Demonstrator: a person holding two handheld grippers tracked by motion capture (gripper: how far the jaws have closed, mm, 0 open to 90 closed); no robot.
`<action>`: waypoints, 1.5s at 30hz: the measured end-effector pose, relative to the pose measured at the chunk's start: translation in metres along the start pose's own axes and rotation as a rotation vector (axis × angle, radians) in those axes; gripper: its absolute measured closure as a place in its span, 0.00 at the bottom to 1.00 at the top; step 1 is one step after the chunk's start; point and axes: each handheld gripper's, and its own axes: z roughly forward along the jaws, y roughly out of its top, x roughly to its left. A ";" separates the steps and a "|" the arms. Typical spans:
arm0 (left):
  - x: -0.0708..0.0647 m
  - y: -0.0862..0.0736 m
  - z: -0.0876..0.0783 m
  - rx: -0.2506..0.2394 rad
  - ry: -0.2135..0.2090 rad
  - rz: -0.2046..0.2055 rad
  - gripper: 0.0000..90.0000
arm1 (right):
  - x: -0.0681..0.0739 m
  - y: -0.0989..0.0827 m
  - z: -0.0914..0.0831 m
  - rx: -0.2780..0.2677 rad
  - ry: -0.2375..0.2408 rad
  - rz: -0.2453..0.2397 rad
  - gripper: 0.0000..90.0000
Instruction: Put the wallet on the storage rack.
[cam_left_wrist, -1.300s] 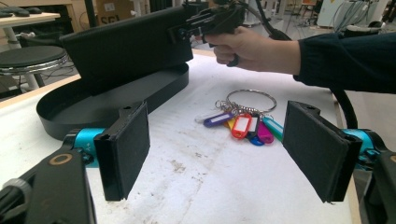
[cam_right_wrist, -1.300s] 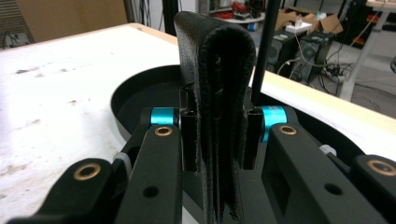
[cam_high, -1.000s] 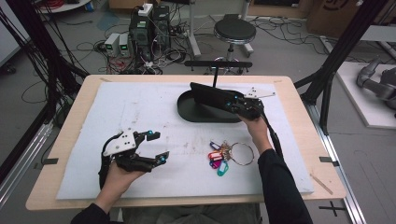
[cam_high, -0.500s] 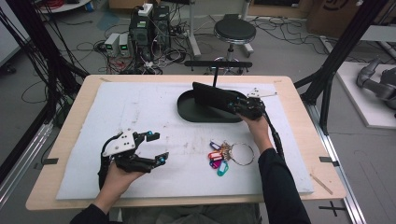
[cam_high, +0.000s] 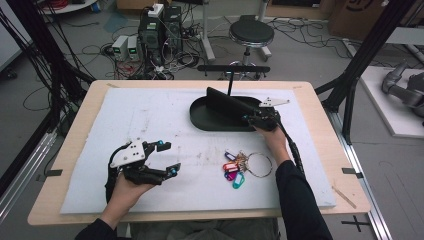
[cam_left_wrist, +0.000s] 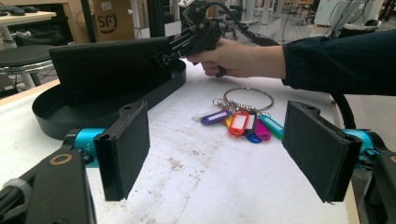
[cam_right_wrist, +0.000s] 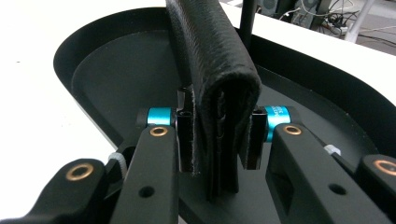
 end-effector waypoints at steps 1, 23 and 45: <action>0.000 0.000 0.000 0.001 0.001 -0.002 0.26 | 0.000 0.000 0.000 0.001 -0.002 0.000 0.81; 0.004 -0.004 0.000 0.026 0.017 -0.004 0.26 | 0.004 0.011 -0.019 -0.002 -0.103 0.005 0.40; 0.022 -0.022 0.003 0.106 0.081 -0.028 0.26 | 0.009 0.002 -0.118 -0.118 -0.082 0.028 0.34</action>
